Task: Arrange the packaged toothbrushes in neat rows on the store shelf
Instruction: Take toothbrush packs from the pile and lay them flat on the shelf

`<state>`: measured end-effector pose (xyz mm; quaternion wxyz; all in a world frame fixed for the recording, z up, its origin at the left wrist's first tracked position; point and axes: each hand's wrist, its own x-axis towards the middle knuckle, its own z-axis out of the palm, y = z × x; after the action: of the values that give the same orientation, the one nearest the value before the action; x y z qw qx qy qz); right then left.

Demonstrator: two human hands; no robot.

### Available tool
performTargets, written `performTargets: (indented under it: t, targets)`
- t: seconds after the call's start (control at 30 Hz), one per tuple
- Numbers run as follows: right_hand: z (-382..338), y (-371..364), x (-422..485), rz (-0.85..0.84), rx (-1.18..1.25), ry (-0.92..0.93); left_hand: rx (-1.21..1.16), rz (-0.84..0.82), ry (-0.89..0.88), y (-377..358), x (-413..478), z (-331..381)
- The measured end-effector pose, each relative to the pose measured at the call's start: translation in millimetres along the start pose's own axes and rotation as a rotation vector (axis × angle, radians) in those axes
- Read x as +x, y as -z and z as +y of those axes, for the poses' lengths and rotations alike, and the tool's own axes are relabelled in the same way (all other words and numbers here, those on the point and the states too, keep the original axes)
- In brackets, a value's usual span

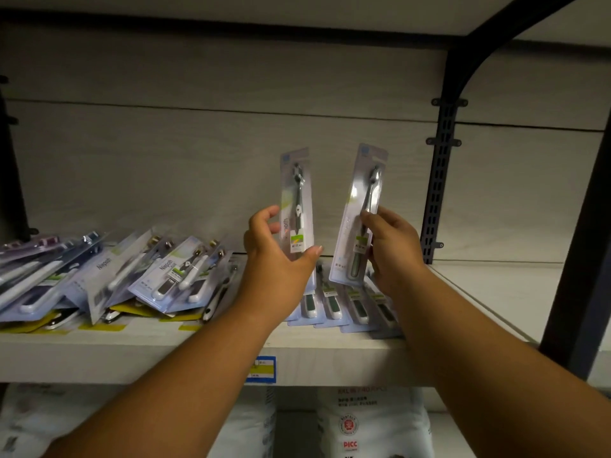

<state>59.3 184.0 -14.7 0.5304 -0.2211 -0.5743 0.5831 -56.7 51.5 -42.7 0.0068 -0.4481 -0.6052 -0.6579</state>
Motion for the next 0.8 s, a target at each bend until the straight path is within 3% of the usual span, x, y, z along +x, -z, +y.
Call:
performTargets:
  t: [0.2, 0.4, 0.63, 0.8]
  targets:
    - [1.3, -3.3, -5.0, 0.037, -0.116, 0.097, -0.085, -0.134, -0.011, 2.2, 1.4, -5.9]
    - [-6.6, 9.8, -33.6, 0.054, -0.182, 0.166, -0.130, -0.167, -0.101, 3.7, -11.2, 4.0]
    - [-55.3, 43.8, -78.9, 0.002, -0.158, 0.272, -0.182, -0.067, -0.228, -11.1, -58.9, 55.4]
    - [-91.9, 109.7, -117.2, -0.023, -0.150, 0.387, -0.291, -0.044, -0.321, -57.6, -114.2, 114.0]
